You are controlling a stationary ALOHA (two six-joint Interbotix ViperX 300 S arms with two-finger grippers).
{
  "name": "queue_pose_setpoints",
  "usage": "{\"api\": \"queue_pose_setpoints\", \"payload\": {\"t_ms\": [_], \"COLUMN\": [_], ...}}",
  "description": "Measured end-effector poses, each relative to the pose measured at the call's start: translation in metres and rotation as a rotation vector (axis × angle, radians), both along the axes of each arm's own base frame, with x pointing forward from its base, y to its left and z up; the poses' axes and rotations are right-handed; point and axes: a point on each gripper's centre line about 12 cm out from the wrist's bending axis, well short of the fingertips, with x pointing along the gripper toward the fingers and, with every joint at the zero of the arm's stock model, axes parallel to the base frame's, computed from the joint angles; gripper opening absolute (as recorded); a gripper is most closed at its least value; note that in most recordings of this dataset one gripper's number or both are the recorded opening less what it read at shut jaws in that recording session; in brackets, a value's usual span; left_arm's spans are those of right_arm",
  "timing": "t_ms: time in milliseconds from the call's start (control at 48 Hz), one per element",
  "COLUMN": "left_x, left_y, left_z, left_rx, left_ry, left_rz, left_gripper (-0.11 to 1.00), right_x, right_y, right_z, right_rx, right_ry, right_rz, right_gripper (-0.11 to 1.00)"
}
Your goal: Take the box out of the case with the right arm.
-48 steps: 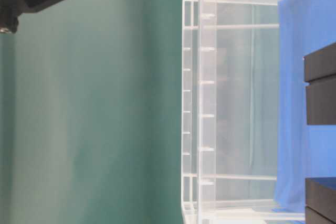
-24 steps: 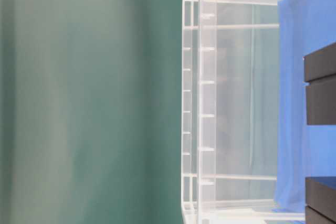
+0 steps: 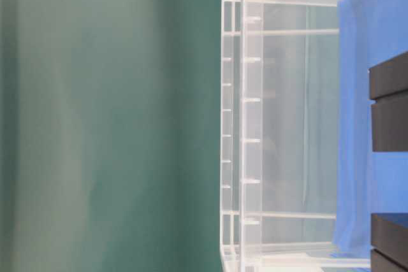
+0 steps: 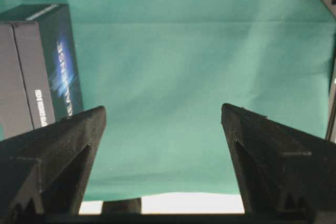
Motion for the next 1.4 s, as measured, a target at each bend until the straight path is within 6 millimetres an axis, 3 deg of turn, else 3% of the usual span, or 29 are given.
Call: {"api": "queue_pose_setpoints", "payload": {"t_ms": [188, 459, 855, 1105, 1396], "left_x": [0.0, -0.001, -0.002, -0.002, -0.002], "left_y": [0.0, 0.0, 0.0, 0.0, 0.0], "left_z": [0.001, 0.0, -0.001, -0.001, -0.002], "left_rx": [0.0, 0.001, 0.001, 0.002, 0.003], "left_ry": [-0.002, 0.006, 0.017, 0.017, 0.02], "left_rz": [0.0, 0.0, 0.001, -0.001, 0.001], "left_gripper": [0.02, 0.02, 0.02, 0.02, 0.02], "right_x": [0.005, 0.015, -0.004, -0.014, -0.013], "right_y": [-0.015, -0.067, -0.137, -0.16, -0.163], "right_z": [0.0, -0.003, -0.003, -0.003, -0.003], "right_rx": [-0.019, -0.039, -0.045, -0.051, -0.052], "right_ry": [0.002, 0.049, 0.05, 0.049, 0.04], "right_rz": [0.001, 0.056, 0.041, 0.039, 0.037], "right_gripper": [0.85, 0.83, 0.83, 0.83, 0.83]}}
